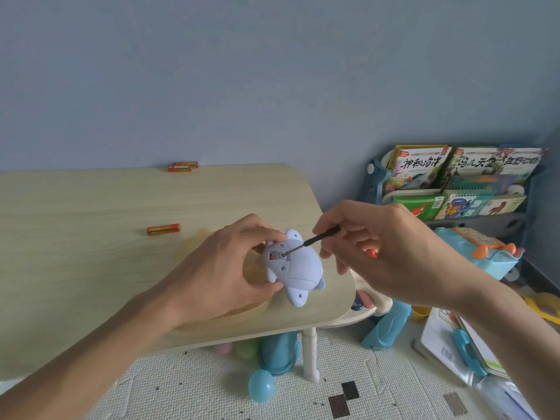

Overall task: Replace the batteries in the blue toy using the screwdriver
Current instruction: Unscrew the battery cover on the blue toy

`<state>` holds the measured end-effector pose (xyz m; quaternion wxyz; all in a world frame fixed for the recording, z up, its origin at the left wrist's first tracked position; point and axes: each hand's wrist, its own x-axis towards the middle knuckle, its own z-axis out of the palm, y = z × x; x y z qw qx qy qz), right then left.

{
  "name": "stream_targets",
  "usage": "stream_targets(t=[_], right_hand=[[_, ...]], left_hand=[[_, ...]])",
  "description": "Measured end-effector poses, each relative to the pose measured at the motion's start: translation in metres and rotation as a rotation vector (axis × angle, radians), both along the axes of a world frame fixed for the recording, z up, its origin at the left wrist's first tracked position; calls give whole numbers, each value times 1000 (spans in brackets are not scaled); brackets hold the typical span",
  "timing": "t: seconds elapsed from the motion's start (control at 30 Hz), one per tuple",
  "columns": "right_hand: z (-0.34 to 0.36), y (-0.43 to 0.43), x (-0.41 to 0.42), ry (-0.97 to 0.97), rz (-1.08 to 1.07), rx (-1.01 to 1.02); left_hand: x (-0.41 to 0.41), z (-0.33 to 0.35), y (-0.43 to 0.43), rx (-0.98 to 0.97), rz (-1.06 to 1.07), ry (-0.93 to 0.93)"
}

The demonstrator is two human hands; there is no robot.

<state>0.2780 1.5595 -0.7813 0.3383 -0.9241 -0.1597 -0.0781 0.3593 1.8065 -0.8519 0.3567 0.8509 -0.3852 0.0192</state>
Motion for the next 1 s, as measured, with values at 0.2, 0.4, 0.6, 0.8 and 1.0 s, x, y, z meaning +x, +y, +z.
stream_targets(t=[0.2, 0.4, 0.6, 0.8, 1.0], right_hand=[[0, -2, 2, -55, -47, -111], [-9, 1, 8, -141, -70, -219], [9, -17, 21, -155, -245, 49], [-55, -12, 81, -89, -338, 65], [-87, 4, 107, 109, -326, -22]], left_hand=[[-1, 2, -1, 19, 2, 0], [-2, 3, 1, 19, 5, 10], [-3, 2, 0, -10, 13, 33], [-4, -1, -1, 26, 32, 0], [-5, 0, -1, 39, 38, -7]])
